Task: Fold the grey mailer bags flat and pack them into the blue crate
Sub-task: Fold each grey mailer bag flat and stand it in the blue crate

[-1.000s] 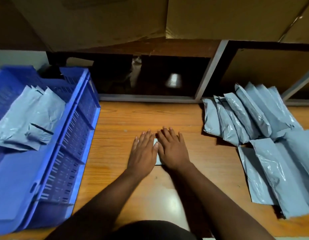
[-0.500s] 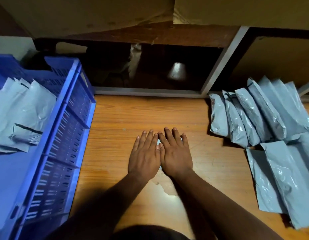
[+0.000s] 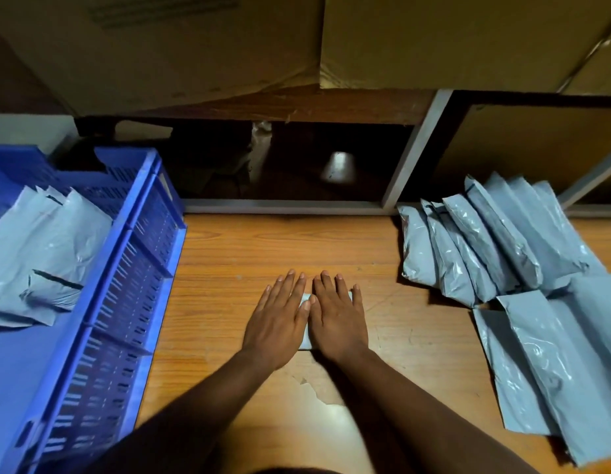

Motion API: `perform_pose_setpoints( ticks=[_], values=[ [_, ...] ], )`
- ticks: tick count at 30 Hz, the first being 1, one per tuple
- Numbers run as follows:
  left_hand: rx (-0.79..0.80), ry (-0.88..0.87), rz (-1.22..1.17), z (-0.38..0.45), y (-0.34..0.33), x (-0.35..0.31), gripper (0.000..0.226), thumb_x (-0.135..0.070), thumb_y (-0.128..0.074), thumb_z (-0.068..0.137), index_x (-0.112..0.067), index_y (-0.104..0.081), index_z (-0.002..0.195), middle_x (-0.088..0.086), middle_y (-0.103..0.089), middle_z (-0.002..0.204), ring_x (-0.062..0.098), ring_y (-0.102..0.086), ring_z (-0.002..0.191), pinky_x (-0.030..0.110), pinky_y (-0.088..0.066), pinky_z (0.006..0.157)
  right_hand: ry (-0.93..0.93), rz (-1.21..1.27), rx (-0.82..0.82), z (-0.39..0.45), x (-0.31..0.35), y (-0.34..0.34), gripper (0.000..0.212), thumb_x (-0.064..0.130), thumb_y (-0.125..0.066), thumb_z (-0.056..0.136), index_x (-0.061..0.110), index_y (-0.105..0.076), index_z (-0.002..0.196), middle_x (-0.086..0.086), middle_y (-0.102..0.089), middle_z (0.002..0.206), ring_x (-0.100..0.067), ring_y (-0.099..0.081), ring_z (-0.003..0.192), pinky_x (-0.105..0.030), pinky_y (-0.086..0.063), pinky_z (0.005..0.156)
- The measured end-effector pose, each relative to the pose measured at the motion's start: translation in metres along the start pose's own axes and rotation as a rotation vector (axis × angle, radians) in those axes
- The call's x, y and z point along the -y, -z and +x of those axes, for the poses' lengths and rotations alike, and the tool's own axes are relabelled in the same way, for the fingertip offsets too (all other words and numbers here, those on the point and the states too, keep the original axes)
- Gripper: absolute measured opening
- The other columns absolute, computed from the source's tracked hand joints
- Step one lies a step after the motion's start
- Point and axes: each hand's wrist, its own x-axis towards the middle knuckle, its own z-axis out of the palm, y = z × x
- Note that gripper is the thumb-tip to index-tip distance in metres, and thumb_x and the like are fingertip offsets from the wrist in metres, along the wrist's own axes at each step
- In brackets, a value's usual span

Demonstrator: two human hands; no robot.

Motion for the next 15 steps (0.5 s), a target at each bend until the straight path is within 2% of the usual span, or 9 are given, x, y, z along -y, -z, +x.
perform_pose_setpoints(
  ticks=[2, 5, 7, 15],
  values=[
    [-0.053, -0.013, -0.029, 0.003, 0.009, 0.002, 0.068, -0.058, 0.002, 0.101, -0.029, -0.005, 0.162, -0.011, 0.003, 0.167, 0.008, 0.001, 0.157, 0.034, -0.004, 0.129, 0.011, 0.069, -0.045, 0.006, -0.002, 0.011, 0.055, 0.04, -0.021, 0.11, 0.02, -0.028, 0.161, 0.001, -0.03, 0.168, -0.021, -0.018, 0.157, -0.048, -0.005, 0.128],
    [-0.1, -0.068, 0.087, 0.005, 0.006, 0.0, 0.061, -0.039, -0.017, 0.105, -0.013, -0.033, 0.158, 0.002, -0.027, 0.166, 0.016, -0.023, 0.155, 0.037, -0.013, 0.127, 0.192, -0.091, -0.067, 0.004, -0.006, 0.003, 0.055, 0.037, -0.027, 0.108, 0.019, -0.035, 0.159, -0.001, -0.035, 0.165, -0.024, -0.025, 0.156, -0.049, -0.006, 0.128],
    [-0.071, -0.073, 0.105, 0.003, -0.005, -0.001, 0.057, -0.03, -0.024, 0.104, -0.008, -0.042, 0.153, 0.008, -0.04, 0.161, 0.02, -0.035, 0.15, 0.039, -0.017, 0.122, 0.222, -0.123, -0.027, 0.0, -0.009, -0.01, 0.055, 0.034, -0.031, 0.107, 0.017, -0.035, 0.16, -0.004, -0.035, 0.165, -0.026, -0.028, 0.155, -0.047, -0.007, 0.127],
    [-0.066, -0.068, 0.12, 0.006, -0.017, 0.001, 0.058, -0.028, -0.027, 0.103, -0.006, -0.039, 0.155, 0.009, -0.034, 0.164, 0.022, -0.026, 0.154, 0.044, -0.022, 0.124, 0.204, -0.175, 0.015, 0.005, -0.012, -0.02, 0.058, 0.037, -0.027, 0.109, 0.014, -0.026, 0.163, -0.004, -0.022, 0.17, -0.026, -0.013, 0.159, -0.05, -0.006, 0.127]
  ],
)
